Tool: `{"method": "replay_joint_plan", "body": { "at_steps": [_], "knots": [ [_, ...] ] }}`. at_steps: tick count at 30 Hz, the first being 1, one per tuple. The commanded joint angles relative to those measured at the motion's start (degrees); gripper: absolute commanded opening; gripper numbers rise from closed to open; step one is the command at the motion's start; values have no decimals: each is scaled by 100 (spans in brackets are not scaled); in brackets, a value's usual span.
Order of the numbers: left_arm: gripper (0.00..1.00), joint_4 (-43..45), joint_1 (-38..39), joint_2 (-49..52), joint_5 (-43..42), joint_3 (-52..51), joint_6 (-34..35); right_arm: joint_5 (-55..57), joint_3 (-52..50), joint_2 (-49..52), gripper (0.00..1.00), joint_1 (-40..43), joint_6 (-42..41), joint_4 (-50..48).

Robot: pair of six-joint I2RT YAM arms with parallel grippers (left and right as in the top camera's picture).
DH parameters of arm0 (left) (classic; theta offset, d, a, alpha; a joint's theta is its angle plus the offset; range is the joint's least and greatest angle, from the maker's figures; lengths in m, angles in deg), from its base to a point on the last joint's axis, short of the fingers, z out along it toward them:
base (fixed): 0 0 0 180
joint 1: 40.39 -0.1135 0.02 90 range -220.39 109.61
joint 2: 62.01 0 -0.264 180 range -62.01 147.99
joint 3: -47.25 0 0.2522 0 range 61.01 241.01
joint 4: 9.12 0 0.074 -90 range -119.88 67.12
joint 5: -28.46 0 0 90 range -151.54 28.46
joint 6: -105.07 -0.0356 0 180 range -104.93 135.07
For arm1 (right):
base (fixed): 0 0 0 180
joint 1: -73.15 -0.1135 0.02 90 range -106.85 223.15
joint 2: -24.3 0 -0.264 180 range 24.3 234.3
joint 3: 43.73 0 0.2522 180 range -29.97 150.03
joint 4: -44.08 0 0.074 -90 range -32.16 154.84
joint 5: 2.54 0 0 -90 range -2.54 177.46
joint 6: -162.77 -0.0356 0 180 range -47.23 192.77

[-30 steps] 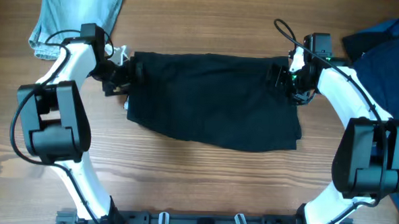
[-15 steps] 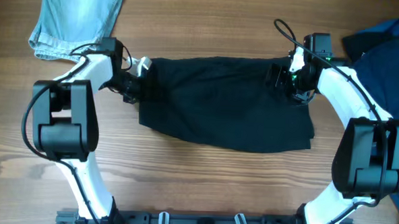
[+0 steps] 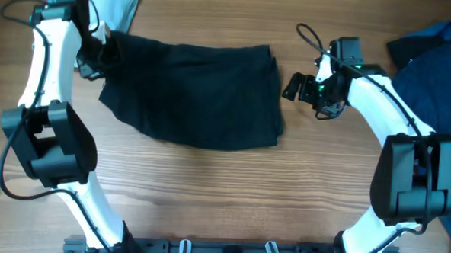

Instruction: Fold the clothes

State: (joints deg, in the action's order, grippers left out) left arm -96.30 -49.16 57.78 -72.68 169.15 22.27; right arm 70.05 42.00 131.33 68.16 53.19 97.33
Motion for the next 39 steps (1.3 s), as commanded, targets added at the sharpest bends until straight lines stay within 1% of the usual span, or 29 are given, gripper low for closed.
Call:
{"method": "replay_joint_plan", "body": {
  "at_steps": [1, 4, 10, 14, 18, 22, 26, 29, 32, 35, 39],
  "knots": [
    [4, -184, 603, -205, 184, 431, 520, 160, -42, 57, 100, -229, -223, -179],
    [4, -164, 1235, -203, 203, 433, 861, 225, -42, 57, 100, -254, -400, -260],
    [4, 146, 2463, -203, 249, 433, 1528, 282, -42, 76, 100, -254, -461, -275],
    [4, 291, 3005, -203, 352, 433, 1891, 238, -42, 92, 100, -254, -442, -280],
    [4, 354, 3167, -205, 356, 560, 1926, 214, -42, 306, 100, -260, -439, -282],
    [4, 306, 3193, -205, 354, 999, 2028, 197, -42, 560, 100, -254, -446, -286],
    [4, 227, 3281, -205, 396, 1362, 2028, 59, -42, 566, 99, -260, -446, -304],
    [4, 142, 3399, -205, 741, 1517, 2031, -199, -42, 597, 99, -262, -446, -304],
    [4, -160, 3416, -205, 1174, 1611, 2072, -197, -42, 671, 100, -326, -450, -302],
    [4, -212, 3399, -203, 1073, 1613, 2065, -197, -42, 710, 100, -494, -463, -356],
    [4, -48, 3659, -203, 1010, 1613, 2057, -197, -42, 710, 100, -595, -457, -409]
  ]
}}
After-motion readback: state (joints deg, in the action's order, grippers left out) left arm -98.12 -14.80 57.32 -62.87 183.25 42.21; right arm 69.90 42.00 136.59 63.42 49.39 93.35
